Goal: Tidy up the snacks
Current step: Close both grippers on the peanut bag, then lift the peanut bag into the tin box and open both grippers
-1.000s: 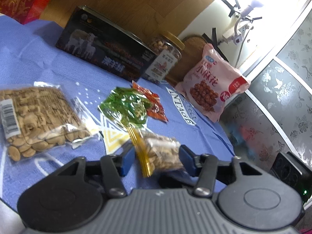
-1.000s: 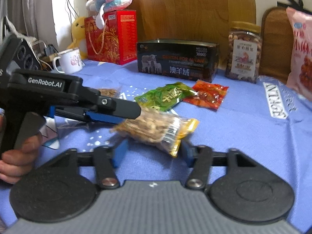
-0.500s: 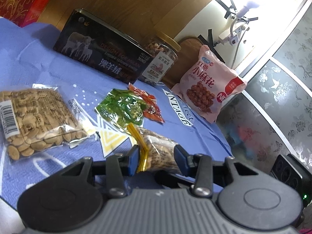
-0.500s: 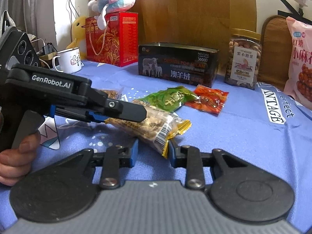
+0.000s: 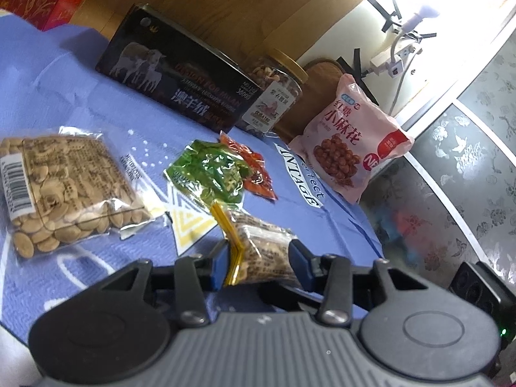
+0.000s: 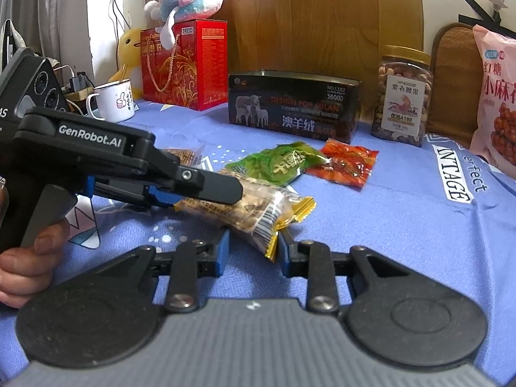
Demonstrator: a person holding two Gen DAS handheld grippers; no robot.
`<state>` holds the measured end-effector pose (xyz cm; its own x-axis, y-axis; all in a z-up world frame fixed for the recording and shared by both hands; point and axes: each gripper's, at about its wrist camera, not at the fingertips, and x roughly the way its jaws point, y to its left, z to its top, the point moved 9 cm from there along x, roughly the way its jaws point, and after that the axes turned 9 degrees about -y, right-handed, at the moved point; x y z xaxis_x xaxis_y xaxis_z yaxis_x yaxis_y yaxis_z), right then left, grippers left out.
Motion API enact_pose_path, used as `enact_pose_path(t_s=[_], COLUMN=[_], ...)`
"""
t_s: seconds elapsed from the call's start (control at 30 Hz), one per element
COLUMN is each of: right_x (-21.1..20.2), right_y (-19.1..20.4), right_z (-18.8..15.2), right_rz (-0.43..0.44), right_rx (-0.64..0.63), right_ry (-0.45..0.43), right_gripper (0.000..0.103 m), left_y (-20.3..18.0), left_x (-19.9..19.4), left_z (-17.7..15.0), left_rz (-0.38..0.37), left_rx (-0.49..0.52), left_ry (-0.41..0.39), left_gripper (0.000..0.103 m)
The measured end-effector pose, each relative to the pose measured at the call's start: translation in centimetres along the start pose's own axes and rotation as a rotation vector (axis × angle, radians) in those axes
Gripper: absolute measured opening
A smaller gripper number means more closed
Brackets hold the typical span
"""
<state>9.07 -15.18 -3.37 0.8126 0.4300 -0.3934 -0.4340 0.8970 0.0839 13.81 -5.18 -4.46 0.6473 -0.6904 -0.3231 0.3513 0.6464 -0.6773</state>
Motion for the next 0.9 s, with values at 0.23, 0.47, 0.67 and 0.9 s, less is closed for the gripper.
enact_pose_path(t_s=[0.23, 0.47, 0.67, 0.9], right_x=[0.07, 0.17, 0.16, 0.22], right_y=[-0.13, -0.19, -0.18, -0.12], right_z=[-0.10, -0.11, -0.12, -0.14], right_rz=[0.002, 0.006, 0.008, 0.013], right_rx=[0.014, 0.025, 0.024, 0.023], right_ry=[0.005, 0.008, 0.009, 0.009], right_gripper=[0.040, 0.046, 0.048, 0.051], left_y=[-0.22, -0.45, -0.57, -0.59], left_x=[0.08, 0.20, 0.32, 0.36], left_z=[-0.08, -0.17, -0.22, -0.21], left_rz=[-0.002, -0.009, -0.018, -0.015], left_rx=[0.011, 0.019, 0.031, 0.032], left_ry=[0.003, 0.009, 0.014, 0.011], left_gripper=[0.048, 0.053, 0.055, 0.054])
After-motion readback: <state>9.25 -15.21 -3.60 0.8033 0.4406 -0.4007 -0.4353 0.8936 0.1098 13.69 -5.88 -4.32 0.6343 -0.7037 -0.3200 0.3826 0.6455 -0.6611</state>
